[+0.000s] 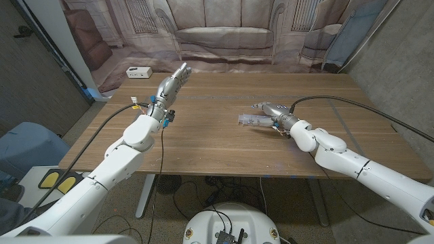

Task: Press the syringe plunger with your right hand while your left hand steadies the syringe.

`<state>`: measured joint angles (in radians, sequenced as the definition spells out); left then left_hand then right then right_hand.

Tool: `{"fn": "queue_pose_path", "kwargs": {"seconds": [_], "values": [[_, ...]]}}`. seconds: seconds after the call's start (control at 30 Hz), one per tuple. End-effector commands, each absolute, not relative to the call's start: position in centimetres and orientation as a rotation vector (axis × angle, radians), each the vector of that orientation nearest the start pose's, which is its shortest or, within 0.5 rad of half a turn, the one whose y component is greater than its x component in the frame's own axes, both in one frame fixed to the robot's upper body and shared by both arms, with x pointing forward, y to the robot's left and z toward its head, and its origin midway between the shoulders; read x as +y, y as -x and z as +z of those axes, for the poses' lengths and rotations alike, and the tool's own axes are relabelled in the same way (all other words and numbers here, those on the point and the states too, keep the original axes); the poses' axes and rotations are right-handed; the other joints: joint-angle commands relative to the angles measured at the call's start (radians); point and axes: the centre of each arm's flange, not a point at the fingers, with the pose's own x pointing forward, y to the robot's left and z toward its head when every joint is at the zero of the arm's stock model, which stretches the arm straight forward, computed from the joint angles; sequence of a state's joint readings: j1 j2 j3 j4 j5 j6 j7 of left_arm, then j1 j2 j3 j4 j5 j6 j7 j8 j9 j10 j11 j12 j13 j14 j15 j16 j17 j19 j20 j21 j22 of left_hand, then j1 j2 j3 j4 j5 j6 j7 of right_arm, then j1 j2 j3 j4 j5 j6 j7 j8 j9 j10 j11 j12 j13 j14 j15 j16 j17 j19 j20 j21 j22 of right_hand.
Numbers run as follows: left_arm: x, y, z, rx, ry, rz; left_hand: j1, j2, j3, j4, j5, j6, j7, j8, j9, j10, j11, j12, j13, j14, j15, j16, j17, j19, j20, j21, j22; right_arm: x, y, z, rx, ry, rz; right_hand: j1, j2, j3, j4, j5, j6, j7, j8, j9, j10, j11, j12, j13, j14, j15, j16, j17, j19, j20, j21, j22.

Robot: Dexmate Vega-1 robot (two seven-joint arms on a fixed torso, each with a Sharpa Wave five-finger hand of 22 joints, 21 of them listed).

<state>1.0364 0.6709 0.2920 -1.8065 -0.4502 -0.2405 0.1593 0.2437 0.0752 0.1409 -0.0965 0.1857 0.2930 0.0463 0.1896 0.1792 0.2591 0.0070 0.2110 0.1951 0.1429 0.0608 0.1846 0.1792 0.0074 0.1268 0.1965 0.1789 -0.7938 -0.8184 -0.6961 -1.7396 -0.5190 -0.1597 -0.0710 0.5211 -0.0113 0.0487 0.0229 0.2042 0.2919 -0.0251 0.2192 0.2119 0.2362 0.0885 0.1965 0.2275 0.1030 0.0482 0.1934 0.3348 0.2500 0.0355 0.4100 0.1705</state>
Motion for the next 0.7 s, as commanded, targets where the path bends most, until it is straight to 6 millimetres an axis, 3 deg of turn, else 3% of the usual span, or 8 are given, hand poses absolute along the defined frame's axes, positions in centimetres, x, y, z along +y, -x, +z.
{"fn": "queue_pose_path", "kwargs": {"seconds": [0.03, 0.23, 0.33, 0.5, 0.53, 0.57, 0.63, 0.7], "values": [[25.9, -54.8, 3.4, -0.819, -0.186, -0.209, -0.003, 0.003, 0.002, -0.002, 0.002, 0.006, 0.001, 0.002, 0.002, 0.004, -0.004, 0.003, 0.003, 0.006, 0.001, 0.005, 0.002, -0.001, 0.009, 0.004, 0.003, -21.2, -60.0, -2.6, -0.678, 1.241, 0.091, -0.037, 0.005, -0.008, 0.021, 0.003, 0.025, 0.005, 0.009, 0.002, 0.008, 0.017, 0.012, -0.002, 0.005, 0.006, 0.009, -0.002, 0.008, -0.016, -0.01, 0.001], [25.9, -54.9, 3.5, -0.824, -0.185, -0.204, -0.003, 0.002, 0.002, -0.003, 0.002, 0.005, 0.001, 0.002, 0.002, 0.004, 0.0, 0.003, 0.003, 0.005, 0.0, 0.005, 0.002, -0.001, 0.006, 0.004, 0.003, -21.4, -59.5, -2.1, -0.705, 1.214, 0.066, -0.087, 0.003, -0.027, 0.042, 0.004, 0.004, 0.011, -0.004, 0.0, 0.005, 0.018, 0.012, -0.005, 0.034, -0.007, 0.021, -0.01, 0.047, -0.028, -0.011, 0.0], [25.8, -54.9, 3.5, -0.823, -0.185, -0.205, -0.003, 0.002, 0.002, -0.003, 0.002, 0.004, 0.001, 0.001, 0.002, 0.004, 0.0, 0.003, 0.003, 0.006, -0.001, 0.005, 0.002, -0.002, 0.006, 0.004, 0.003, -21.4, -59.2, -1.9, -0.711, 1.211, 0.063, -0.095, 0.001, -0.031, 0.044, 0.005, 0.006, 0.011, -0.005, -0.001, 0.007, 0.016, 0.012, -0.008, 0.044, -0.014, 0.024, -0.014, 0.067, -0.035, -0.009, 0.0], [25.6, -55.2, 3.6, -0.822, -0.187, -0.208, -0.003, 0.001, 0.001, -0.003, 0.002, 0.005, 0.001, 0.001, 0.002, 0.003, 0.002, 0.003, 0.003, 0.006, -0.002, 0.005, 0.002, -0.001, 0.004, 0.004, 0.003, -21.6, -58.7, -1.5, -0.736, 1.187, 0.05, -0.097, 0.001, -0.033, 0.042, 0.008, -0.049, 0.018, -0.028, -0.006, 0.011, 0.006, 0.01, -0.016, 0.079, -0.02, 0.029, -0.031, 0.114, -0.04, -0.008, 0.0], [25.5, -55.3, 3.7, -0.822, -0.186, -0.209, -0.003, 0.001, 0.001, -0.003, 0.002, 0.004, 0.001, 0.001, 0.002, 0.005, 0.0, 0.004, 0.003, 0.006, -0.003, 0.005, 0.002, -0.001, 0.004, 0.004, 0.003, -21.7, -58.5, -1.4, -0.744, 1.179, 0.046, -0.098, 0.002, -0.034, 0.041, 0.008, -0.058, 0.028, -0.031, -0.007, 0.012, 0.005, 0.01, -0.018, 0.083, -0.019, 0.03, -0.034, 0.119, -0.041, -0.009, 0.0], [25.4, -55.4, 3.8, -0.822, -0.187, -0.211, -0.003, 0.001, 0.001, -0.003, 0.002, 0.004, 0.001, 0.001, 0.002, 0.004, 0.001, 0.003, 0.003, 0.007, -0.006, 0.006, 0.002, -0.001, 0.002, 0.004, 0.003, -21.7, -58.4, -1.2, -0.751, 1.168, 0.042, -0.097, 0.002, -0.034, 0.04, 0.01, -0.072, 0.063, -0.033, -0.009, 0.016, 0.003, 0.009, -0.021, 0.089, -0.02, 0.029, -0.04, 0.129, -0.045, -0.012, -0.001], [25.2, -55.6, 3.9, -0.821, -0.189, -0.214, -0.003, 0.001, 0.001, -0.004, 0.002, 0.004, 0.002, 0.001, 0.002, 0.004, 0.002, 0.003, 0.003, 0.008, -0.007, 0.006, 0.001, 0.001, -0.007, 0.005, 0.003, -21.9, -58.2, -1.0, -0.764, 1.141, 0.037, -0.097, 0.002, -0.035, 0.037, 0.011, -0.074, 0.107, -0.03, -0.012, 0.025, 0.0, 0.01, -0.025, 0.1, -0.013, 0.029, -0.048, 0.143, -0.047, -0.017, -0.001], [25.1, -55.8, 4.0, -0.82, -0.19, -0.218, -0.003, 0.0, 0.001, -0.004, 0.002, 0.004, 0.002, 0.001, 0.002, 0.004, 0.011, 0.003, 0.003, 0.008, -0.011, 0.006, 0.001, 0.003, -0.016, 0.006, 0.003, -22.0, -58.0, -0.7, -0.784, 1.112, 0.033, -0.097, 0.002, -0.035, 0.036, 0.011, -0.069, 0.119, -0.027, -0.013, 0.033, 0.006, 0.012, -0.026, 0.105, -0.006, 0.03, -0.051, 0.15, -0.048, -0.018, -0.001]]}}
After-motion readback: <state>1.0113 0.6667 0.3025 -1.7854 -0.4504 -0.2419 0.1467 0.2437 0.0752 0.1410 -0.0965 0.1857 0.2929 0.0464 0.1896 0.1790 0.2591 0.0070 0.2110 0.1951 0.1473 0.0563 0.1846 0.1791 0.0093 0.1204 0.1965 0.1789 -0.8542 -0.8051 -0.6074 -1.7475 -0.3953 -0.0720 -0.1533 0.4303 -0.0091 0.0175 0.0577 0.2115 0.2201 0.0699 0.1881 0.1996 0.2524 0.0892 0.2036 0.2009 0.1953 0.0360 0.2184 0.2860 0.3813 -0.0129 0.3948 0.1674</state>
